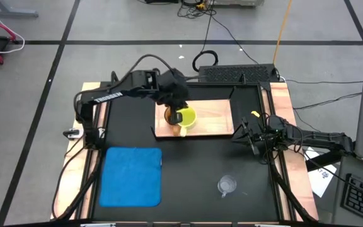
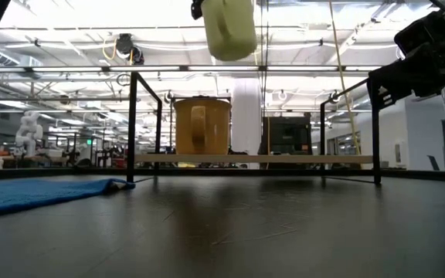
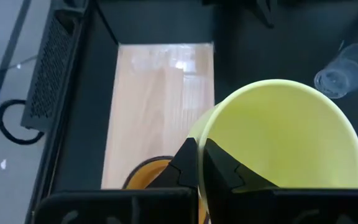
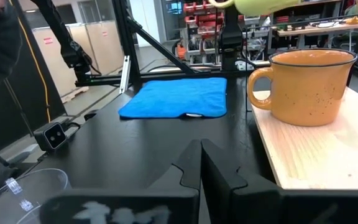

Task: Stack small to large cups/mugs on shelf
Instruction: Put the yellow mug on the shelf

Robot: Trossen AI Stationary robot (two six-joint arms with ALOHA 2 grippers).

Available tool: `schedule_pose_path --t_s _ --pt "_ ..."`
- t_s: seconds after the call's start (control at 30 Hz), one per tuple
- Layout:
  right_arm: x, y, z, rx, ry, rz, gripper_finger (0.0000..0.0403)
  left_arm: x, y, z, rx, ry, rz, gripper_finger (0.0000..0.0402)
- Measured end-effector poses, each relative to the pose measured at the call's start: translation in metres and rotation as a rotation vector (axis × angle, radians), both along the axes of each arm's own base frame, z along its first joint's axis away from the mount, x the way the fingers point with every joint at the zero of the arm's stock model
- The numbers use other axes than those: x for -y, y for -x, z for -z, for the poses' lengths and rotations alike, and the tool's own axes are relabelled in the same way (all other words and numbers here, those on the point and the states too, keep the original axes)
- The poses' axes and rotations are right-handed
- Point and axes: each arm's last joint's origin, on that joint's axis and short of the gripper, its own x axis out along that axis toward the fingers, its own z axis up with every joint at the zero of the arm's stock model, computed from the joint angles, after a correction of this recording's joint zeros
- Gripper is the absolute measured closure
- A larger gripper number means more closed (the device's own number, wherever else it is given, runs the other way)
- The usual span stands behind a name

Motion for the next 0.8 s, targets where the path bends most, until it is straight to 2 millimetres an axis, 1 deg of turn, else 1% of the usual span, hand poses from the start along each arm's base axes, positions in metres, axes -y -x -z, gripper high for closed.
schedule_pose_path --t_s 0.1,0.2,0.27,0.37,0.5,0.6,0.67,0.8 --pt "0.000 0.000 0.000 -0.005 0.000 0.000 0.0403 0.002 0.008 -0.007 0.008 -0.009 -0.001 0.0397" --pt "0.000 0.000 0.000 -0.005 0.000 -0.001 0.0403 0.005 0.020 -0.019 0.041 -0.020 -0.004 0.0397" --pt "0.000 0.000 0.001 -0.006 0.000 0.000 0.0403 0.008 0.027 -0.021 0.048 -0.026 -0.008 0.0397" --pt "0.000 0.000 0.001 -0.007 0.001 0.000 0.0403 0.011 0.037 -0.009 0.022 -0.028 -0.022 0.0397" --pt "0.000 0.000 0.001 -0.006 0.004 -0.001 0.0403 0.013 0.057 0.008 0.085 -0.023 -0.038 0.0397" --pt "0.000 0.000 0.000 -0.003 0.001 0.000 0.0403 0.012 0.069 0.020 0.168 0.000 -0.077 0.0397" --pt "0.000 0.000 0.000 -0.003 -0.002 0.000 0.0403 0.014 0.075 0.031 0.200 0.017 -0.080 0.0397" --pt "0.000 0.000 0.000 0.001 -0.002 0.000 0.0403 0.019 0.080 0.042 0.266 0.037 -0.049 0.0397"
